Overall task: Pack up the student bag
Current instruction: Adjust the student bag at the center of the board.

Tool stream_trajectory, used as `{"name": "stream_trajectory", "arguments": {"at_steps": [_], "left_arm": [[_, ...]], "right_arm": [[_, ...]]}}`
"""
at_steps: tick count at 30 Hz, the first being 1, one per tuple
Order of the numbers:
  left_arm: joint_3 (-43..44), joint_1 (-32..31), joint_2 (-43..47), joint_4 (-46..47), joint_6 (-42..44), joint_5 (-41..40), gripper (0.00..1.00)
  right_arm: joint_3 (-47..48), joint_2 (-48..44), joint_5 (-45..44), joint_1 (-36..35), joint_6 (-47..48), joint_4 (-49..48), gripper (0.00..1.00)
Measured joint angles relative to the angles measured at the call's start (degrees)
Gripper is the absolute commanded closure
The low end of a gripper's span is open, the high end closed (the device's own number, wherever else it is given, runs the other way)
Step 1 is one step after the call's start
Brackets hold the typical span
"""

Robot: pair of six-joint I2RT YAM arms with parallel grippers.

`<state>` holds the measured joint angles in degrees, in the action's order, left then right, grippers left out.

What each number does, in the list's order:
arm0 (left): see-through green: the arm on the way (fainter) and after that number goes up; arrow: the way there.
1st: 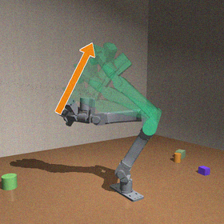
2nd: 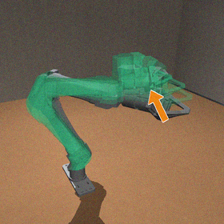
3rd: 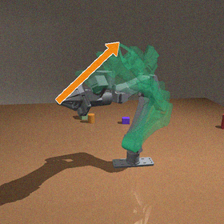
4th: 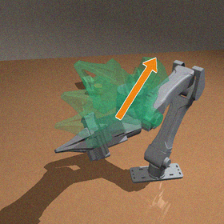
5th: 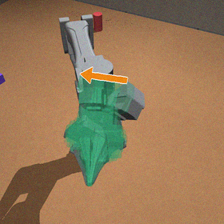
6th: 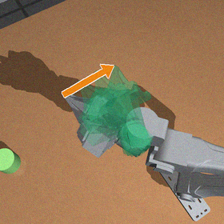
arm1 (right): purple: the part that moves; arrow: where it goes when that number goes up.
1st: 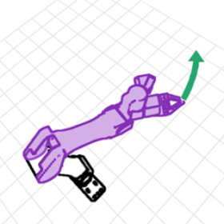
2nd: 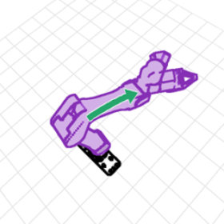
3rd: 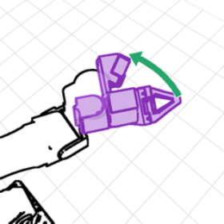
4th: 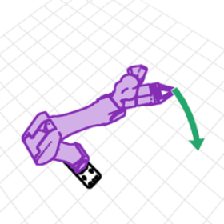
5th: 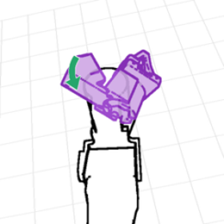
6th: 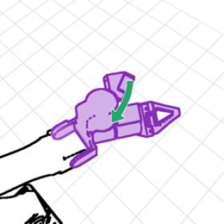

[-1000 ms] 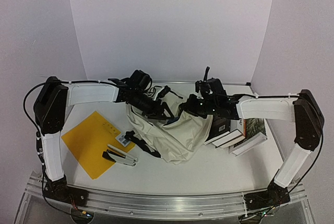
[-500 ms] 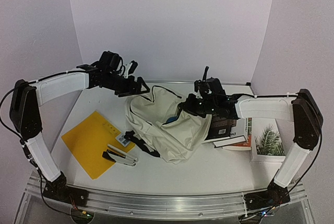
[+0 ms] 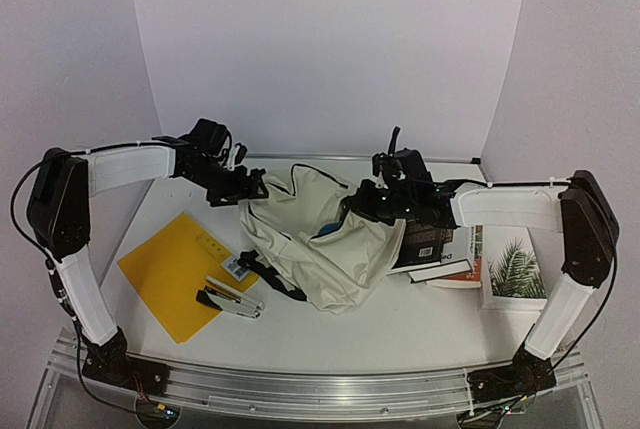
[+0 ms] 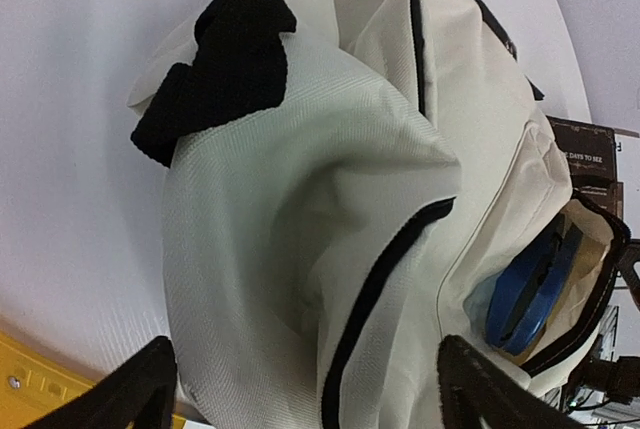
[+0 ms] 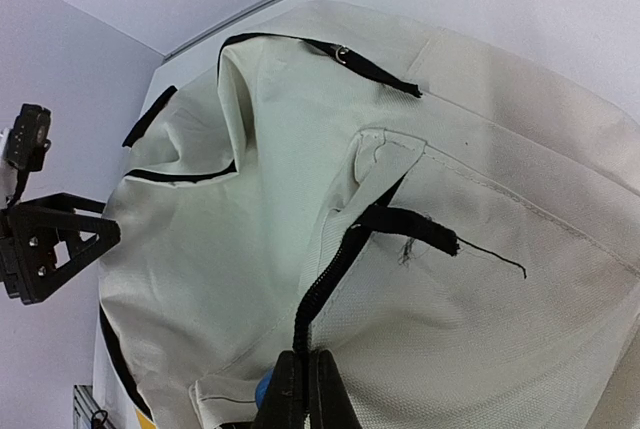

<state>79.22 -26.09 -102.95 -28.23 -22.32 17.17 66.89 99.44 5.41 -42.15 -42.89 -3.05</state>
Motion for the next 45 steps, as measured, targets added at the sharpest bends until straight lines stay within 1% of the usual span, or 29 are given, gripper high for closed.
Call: {"name": "stream_trajectory", "arguments": {"at_steps": [3,6,8,9,11,15,19,23,25,29,30,31,34,35,38,39,42,43,45], "left_arm": [[0.0,0.0,-2.1,1.1,-0.3,0.6,0.48],[0.0,0.0,-4.0,1.9,-0.4,0.2,0.74],[-0.7,0.2,-4.3,3.3,-1.1,-0.3,0.88],[-1.2,0.3,-4.3,4.2,-1.3,-0.5,0.93],[-2.7,0.5,-4.0,6.4,-2.6,-1.7,0.99],[-8.2,0.9,-0.8,11.0,-4.5,-4.8,1.0],[-15.9,3.0,7.7,14.2,-7.8,-8.8,1.0],[-21.8,5.5,14.7,17.4,-11.2,-11.0,1.0],[-24.6,6.2,16.9,18.8,-13.2,-11.7,1.0],[-29.2,6.3,18.1,21.0,-16.8,-12.5,1.0],[-30.0,6.2,18.1,21.3,-17.6,-12.6,0.98],[-30.9,6.2,18.1,21.6,-18.2,-12.5,0.93],[-32.1,6.2,18.1,22.7,-19.3,-12.2,0.65],[-32.1,6.2,18.1,22.8,-19.2,-12.0,0.59],[-32.1,6.3,18.6,22.4,-18.0,-11.0,0.35],[-32.1,6.3,18.9,22.1,-17.4,-10.8,0.28],[-31.7,6.3,20.4,20.0,-15.3,-9.4,0.13],[-31.3,6.3,21.0,19.0,-14.4,-8.8,0.1],[-30.5,6.3,22.1,17.6,-13.1,-7.8,0.05]], "right_arm": [[0.0,0.0,0.0,0.0,0.2,0.0,1.0],[0.0,0.1,0.1,0.0,1.1,0.0,1.0],[0.7,0.6,0.1,0.0,2.0,0.1,1.0],[1.4,1.1,0.1,-0.1,2.5,0.2,1.0],[3.6,2.5,0.0,-0.1,3.8,0.9,1.0],[9.8,5.8,-0.5,-0.2,6.7,3.5,1.0],[17.8,10.5,-1.4,-0.3,9.4,5.0,1.0],[26.4,16.2,-1.2,-0.2,11.4,6.0,1.0],[29.0,18.3,-1.0,-0.2,12.2,6.2,1.0],[30.2,20.1,-0.9,-0.2,13.2,6.7,1.0],[30.2,20.3,-0.8,-0.2,13.3,6.8,1.0],[30.1,20.4,-0.8,-0.2,13.4,6.9,1.0],[28.7,20.4,-0.6,-0.2,13.4,6.5,1.0],[28.2,20.4,-0.6,-0.2,13.4,6.4,1.0],[26.8,20.4,-0.2,0.1,13.4,6.6,1.0],[26.6,20.4,0.0,0.1,13.4,6.6,0.97],[26.6,20.3,1.7,0.3,14.3,6.5,0.77],[26.5,20.2,2.3,0.3,14.2,6.6,0.7],[26.2,19.7,4.1,0.3,16.0,6.7,0.58]]}}
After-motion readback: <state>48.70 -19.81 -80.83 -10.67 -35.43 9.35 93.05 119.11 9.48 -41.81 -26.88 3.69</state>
